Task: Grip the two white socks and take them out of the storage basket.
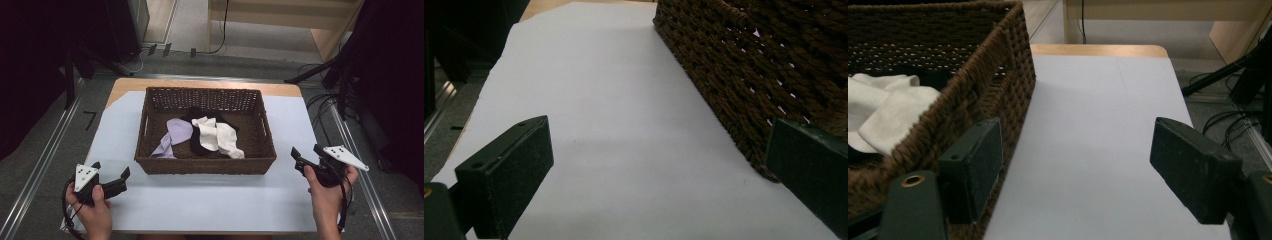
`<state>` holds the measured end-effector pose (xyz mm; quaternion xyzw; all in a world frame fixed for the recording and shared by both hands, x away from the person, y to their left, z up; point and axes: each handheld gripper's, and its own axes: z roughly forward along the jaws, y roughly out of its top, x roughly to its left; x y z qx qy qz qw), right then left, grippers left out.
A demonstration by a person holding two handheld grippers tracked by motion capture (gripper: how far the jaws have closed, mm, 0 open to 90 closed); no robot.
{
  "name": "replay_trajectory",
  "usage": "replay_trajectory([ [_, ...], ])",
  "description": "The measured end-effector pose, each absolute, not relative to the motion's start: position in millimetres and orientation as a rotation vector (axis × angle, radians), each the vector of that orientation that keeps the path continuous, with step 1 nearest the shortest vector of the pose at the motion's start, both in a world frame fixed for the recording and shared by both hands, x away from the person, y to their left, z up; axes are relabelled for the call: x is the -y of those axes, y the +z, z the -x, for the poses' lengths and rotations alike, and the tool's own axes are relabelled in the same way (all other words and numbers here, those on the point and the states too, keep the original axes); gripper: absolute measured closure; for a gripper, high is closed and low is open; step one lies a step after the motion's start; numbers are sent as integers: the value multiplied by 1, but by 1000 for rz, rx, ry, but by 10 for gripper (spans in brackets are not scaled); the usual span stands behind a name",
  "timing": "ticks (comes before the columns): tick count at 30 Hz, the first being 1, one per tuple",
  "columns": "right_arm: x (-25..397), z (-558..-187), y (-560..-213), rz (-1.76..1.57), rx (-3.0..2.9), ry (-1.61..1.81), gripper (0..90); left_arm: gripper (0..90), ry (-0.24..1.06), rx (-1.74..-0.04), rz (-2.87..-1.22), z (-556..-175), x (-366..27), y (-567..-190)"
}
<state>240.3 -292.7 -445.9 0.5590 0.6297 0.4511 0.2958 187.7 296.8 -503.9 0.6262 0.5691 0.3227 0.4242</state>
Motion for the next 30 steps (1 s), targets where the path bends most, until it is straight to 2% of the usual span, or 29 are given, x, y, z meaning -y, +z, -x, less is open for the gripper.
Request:
replay_trajectory([
  [30, 220, -278, -412, -1376, -1776, 1258, 239, 2, 800, -1428, -1566, -188, -298, -504],
])
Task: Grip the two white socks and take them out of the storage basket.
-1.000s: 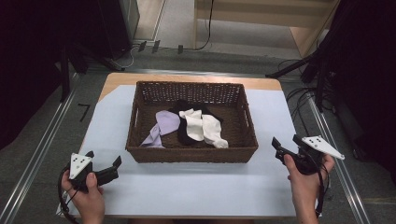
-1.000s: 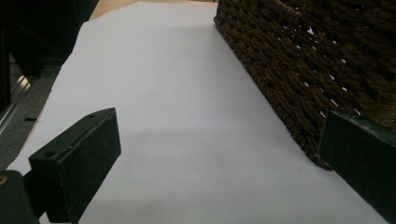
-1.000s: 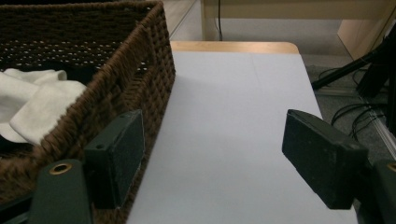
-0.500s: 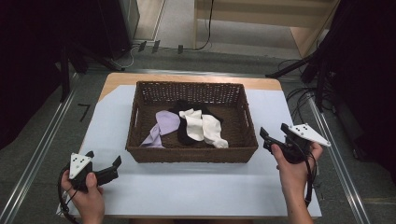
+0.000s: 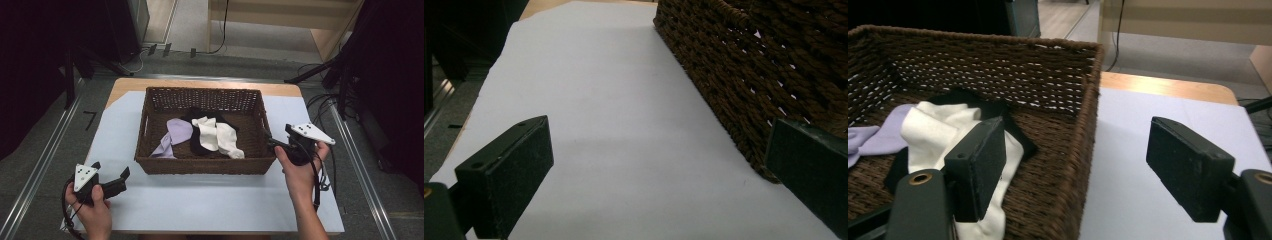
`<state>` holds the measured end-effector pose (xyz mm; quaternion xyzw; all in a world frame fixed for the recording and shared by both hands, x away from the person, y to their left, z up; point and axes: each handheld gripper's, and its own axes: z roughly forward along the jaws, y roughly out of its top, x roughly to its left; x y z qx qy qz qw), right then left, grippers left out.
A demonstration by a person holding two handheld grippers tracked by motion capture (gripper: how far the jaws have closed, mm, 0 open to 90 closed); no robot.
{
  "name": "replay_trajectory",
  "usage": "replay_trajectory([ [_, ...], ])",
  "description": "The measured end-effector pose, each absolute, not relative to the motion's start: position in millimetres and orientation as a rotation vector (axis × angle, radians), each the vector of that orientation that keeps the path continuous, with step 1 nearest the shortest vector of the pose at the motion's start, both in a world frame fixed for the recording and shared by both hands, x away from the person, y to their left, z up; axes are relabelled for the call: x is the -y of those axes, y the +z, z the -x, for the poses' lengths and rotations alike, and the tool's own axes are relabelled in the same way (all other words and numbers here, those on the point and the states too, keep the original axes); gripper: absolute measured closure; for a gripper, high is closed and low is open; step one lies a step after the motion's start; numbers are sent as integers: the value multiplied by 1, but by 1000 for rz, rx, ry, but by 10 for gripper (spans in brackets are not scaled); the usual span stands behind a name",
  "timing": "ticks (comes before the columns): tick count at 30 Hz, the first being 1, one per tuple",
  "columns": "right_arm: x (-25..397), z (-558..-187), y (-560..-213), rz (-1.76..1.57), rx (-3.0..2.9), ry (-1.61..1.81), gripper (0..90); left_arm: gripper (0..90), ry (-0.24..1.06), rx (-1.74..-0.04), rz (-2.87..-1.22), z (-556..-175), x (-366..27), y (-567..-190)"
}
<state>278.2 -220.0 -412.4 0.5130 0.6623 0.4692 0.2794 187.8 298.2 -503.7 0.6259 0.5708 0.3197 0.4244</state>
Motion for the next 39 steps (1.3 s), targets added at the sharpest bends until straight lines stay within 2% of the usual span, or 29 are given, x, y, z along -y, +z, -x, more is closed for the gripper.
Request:
replay_trajectory([
  [9, 191, -296, -413, -1357, -1829, 1265, 254, 3, 796, -1430, -1562, -188, -299, -504],
  [13, 183, -300, -410, -1340, -1832, 1188, 291, 3, 795, -1432, -1563, -188, -299, -504],
  [19, 179, -306, -403, -1359, -1842, 1223, 296, 2, 795, -1435, -1563, -188, -299, -504],
  [27, 153, -321, -398, -1327, -1904, 1242, 302, 2, 791, -1438, -1560, -189, -299, -504],
  [39, 118, -347, -408, -1306, -2025, 1202, 399, 3, 783, -1441, -1562, -189, -300, -504],
])
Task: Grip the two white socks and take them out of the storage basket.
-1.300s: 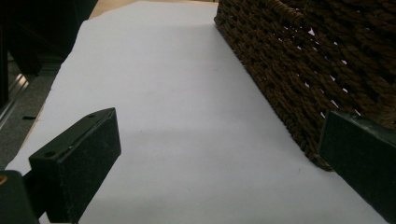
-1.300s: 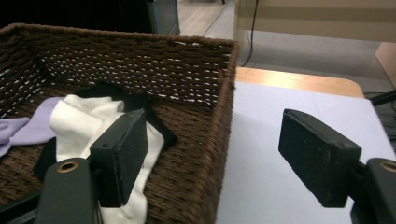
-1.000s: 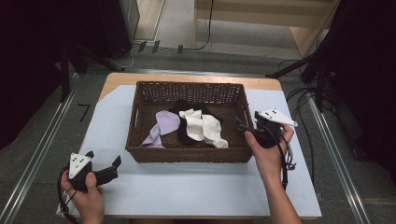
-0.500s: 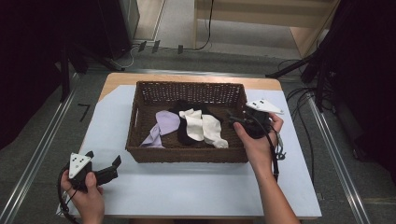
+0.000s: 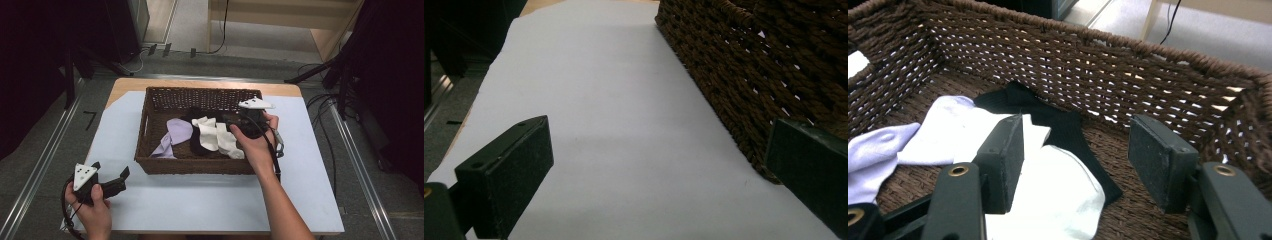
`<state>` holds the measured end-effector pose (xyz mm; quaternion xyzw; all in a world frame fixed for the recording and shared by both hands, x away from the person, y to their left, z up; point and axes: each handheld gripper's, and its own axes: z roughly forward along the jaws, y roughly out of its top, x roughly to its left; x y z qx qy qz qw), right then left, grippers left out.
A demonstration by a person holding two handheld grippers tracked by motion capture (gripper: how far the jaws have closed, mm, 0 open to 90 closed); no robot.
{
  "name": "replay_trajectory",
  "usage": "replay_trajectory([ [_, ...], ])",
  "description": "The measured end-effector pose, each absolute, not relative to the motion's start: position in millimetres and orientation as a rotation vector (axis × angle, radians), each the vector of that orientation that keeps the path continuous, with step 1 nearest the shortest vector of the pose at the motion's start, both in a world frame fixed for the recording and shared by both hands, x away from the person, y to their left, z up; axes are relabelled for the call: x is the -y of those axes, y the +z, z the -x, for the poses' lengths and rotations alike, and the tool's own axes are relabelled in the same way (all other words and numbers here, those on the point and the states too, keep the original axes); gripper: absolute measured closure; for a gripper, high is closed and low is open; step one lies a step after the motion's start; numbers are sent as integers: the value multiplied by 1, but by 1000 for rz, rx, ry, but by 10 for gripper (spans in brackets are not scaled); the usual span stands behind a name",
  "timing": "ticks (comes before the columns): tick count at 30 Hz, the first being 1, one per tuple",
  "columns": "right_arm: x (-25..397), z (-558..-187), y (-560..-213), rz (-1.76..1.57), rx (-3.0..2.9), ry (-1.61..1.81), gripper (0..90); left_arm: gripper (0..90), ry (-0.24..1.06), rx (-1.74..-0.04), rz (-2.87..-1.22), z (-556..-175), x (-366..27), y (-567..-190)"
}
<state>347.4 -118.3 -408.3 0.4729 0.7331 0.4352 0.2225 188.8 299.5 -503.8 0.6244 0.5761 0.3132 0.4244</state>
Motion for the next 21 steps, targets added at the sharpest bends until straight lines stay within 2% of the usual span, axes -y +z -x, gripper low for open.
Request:
replay_trajectory([
  [5, 115, -359, -417, -1384, -2045, 1179, 440, 2, 784, -1442, -1559, -189, -299, -504],
  [21, 85, -374, -447, -1468, -2292, 1024, 435, 2, 785, -1439, -1559, -189, -300, -504],
])
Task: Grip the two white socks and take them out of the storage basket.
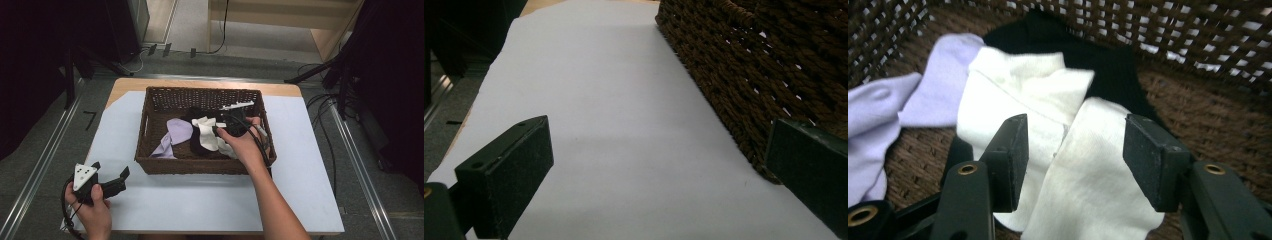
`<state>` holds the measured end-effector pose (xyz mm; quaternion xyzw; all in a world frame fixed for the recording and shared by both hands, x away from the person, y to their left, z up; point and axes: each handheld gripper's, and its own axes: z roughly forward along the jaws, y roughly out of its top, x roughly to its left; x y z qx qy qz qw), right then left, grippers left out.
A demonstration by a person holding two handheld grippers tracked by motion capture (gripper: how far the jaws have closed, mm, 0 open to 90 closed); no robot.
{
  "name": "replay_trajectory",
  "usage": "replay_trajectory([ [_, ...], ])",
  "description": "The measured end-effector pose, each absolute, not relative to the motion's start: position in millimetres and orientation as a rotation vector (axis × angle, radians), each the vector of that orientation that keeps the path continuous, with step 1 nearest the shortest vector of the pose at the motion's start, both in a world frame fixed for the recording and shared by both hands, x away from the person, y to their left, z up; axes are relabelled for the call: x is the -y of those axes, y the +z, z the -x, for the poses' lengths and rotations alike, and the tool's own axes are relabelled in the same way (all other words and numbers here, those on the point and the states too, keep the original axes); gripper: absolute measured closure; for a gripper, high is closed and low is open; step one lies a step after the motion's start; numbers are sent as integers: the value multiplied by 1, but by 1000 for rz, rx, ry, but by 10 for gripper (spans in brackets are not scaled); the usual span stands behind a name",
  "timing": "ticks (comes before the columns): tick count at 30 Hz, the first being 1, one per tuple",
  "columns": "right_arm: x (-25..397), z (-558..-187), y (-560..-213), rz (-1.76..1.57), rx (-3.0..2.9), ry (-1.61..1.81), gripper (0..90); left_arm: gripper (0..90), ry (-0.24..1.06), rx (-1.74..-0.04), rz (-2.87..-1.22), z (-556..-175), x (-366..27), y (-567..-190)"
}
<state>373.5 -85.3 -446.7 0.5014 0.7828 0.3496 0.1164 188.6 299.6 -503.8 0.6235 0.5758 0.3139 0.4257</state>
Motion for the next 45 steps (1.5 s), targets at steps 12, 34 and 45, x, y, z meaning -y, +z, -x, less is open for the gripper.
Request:
replay_trajectory([
  [12, 76, -378, -462, -1514, -2351, 801, 415, 2, 784, -1435, -1552, -188, -300, -504],
  [34, 103, -374, -440, -1537, -2144, 949, 889, 3, 776, -1443, -1543, -189, -301, -504],
  [45, 120, -357, -423, -1426, -1914, 1185, 891, 2, 770, -1448, -1542, -189, -301, -504],
])
